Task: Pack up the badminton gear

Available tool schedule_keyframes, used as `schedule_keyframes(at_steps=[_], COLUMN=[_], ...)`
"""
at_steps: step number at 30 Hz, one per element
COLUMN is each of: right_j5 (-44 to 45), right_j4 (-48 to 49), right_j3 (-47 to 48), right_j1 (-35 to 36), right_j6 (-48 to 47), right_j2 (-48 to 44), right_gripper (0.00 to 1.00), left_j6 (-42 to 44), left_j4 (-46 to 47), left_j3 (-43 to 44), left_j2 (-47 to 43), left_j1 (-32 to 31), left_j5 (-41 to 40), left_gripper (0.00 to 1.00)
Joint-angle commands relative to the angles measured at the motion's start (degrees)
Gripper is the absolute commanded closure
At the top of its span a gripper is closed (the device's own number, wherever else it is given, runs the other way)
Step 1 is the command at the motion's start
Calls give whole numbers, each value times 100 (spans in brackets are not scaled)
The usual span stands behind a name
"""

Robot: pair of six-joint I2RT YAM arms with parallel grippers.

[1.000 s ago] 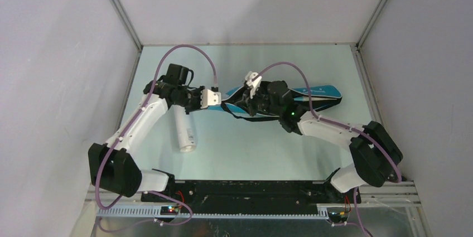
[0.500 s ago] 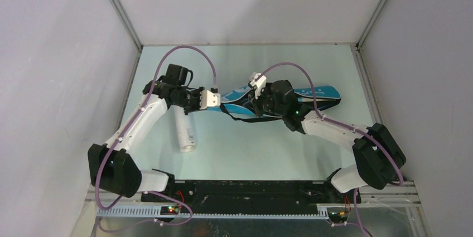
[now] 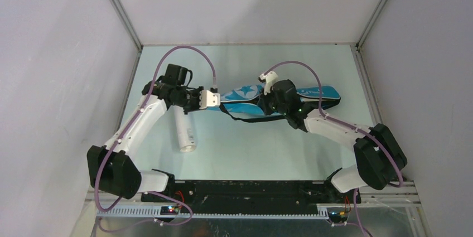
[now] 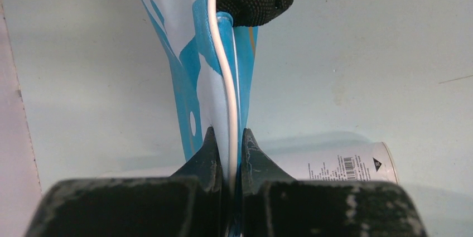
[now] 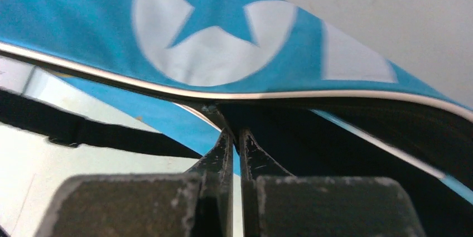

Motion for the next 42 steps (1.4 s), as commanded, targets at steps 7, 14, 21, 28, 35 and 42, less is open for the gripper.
schedule_keyframes(at_steps=[7,14,21,28,35,42], right_j5=[2875,3282,3312,2774,3417,3197], right_j4=[-1457,-1597,-1184,-945,-1681,-1526], right_j3=[73,80,80,271,963,1317], right_j1=[-992,-1723,-2559,-3565,-4097,-4529], right_j6=[62,-191,-694,-818,-536,-1214], right_j2=[-118,34,438,961,1310,1542], right_gripper=[100,100,100,100,100,100], left_j6=[27,160,368,635,760,800], left_j4=[-588,-689,-653,-1025,-1252,-1380], left_j3=[247,251,97,245,384,624], left_j2=[-598,-641,-629,-478,-428,-319], left_j1=[195,192,202,227,469,656], left_j5=[-640,-561,-590,-528,-470,-188], left_gripper=[100,100,100,100,100,100])
